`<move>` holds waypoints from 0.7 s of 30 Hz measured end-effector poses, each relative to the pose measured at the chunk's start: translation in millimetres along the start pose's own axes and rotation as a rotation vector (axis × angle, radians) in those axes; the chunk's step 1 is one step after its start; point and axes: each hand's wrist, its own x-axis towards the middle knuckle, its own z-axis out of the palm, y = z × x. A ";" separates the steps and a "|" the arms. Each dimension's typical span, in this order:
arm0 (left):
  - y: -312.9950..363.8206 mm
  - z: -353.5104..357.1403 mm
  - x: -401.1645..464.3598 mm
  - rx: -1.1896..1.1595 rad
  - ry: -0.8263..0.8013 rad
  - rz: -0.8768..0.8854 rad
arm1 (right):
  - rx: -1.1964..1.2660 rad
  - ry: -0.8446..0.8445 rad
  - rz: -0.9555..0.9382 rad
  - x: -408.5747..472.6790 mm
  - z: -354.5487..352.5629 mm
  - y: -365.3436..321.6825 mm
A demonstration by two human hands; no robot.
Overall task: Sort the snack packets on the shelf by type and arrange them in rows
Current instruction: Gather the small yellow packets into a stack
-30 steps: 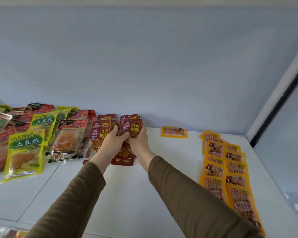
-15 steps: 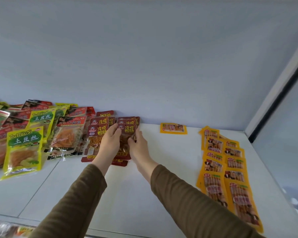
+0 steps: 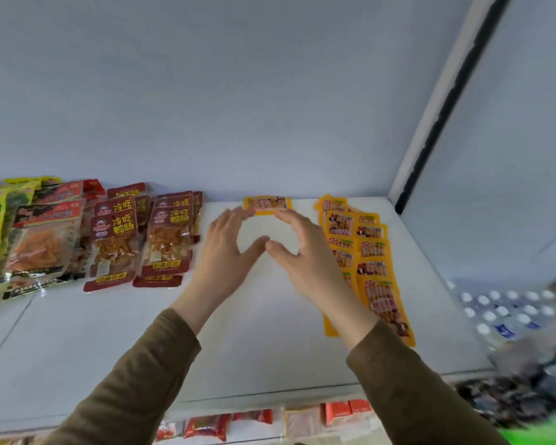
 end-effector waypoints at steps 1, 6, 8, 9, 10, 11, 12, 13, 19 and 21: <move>9.0 11.5 -4.5 -0.012 -0.054 0.027 | -0.044 0.008 0.030 -11.9 -14.7 7.7; 35.2 64.7 -18.7 -0.051 -0.372 0.047 | -0.277 0.052 0.185 -61.7 -72.4 45.6; 40.2 81.0 -17.3 -0.071 -0.477 0.029 | -0.346 0.000 0.249 -72.6 -85.1 57.4; 42.1 87.8 -14.7 -0.069 -0.514 0.027 | -0.398 -0.056 0.278 -75.2 -88.5 63.2; 44.0 93.5 -11.1 -0.057 -0.533 0.032 | -0.475 -0.121 0.295 -75.6 -89.9 69.0; 45.8 97.9 -6.5 -0.045 -0.533 0.042 | -0.562 -0.179 0.303 -74.2 -89.2 75.2; 47.2 101.3 -1.4 -0.043 -0.519 0.049 | -0.632 -0.214 0.310 -71.6 -87.0 80.6; 48.3 104.0 4.4 -0.058 -0.501 0.045 | -0.668 -0.221 0.317 -68.1 -84.2 85.3; 47.1 114.1 45.1 -0.140 -0.423 -0.096 | -0.713 -0.110 0.291 -33.4 -67.2 101.7; 47.3 116.4 57.1 -0.138 -0.410 -0.123 | -0.717 -0.089 0.298 -19.9 -63.3 104.7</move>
